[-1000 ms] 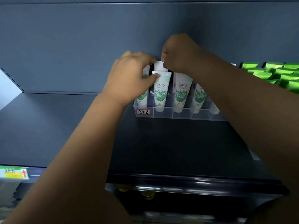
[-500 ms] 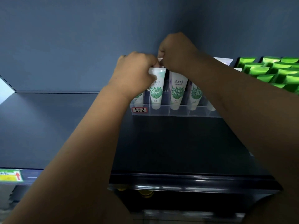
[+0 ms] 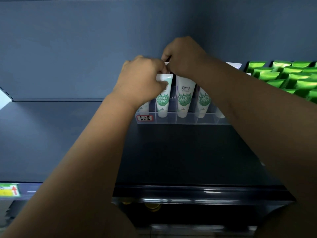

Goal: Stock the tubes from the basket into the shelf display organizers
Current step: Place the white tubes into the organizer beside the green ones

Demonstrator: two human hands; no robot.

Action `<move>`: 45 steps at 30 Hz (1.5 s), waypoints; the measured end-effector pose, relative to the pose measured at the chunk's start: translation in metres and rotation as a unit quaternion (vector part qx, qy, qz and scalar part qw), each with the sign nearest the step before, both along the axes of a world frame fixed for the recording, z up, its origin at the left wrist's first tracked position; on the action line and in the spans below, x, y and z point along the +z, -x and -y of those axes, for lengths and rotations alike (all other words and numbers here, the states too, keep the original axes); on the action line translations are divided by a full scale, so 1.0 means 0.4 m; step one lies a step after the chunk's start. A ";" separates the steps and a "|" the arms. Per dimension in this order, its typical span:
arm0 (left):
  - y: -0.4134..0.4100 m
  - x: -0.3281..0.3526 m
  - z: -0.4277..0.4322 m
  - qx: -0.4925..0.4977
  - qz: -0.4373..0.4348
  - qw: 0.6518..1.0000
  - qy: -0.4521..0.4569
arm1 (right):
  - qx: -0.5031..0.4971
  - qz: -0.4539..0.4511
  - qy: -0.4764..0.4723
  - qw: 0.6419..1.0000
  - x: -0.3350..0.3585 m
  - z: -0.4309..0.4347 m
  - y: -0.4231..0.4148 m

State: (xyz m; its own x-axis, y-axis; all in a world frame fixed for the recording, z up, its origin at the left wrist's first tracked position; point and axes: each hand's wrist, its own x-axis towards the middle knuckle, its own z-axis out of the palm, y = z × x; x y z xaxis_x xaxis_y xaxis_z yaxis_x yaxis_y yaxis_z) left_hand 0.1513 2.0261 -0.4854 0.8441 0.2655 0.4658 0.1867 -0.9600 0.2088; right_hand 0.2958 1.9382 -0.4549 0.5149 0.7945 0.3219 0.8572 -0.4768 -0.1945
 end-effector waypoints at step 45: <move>-0.123 0.018 0.156 -0.083 0.056 0.994 -0.049 | -0.071 0.013 0.029 0.997 0.046 0.238 -0.143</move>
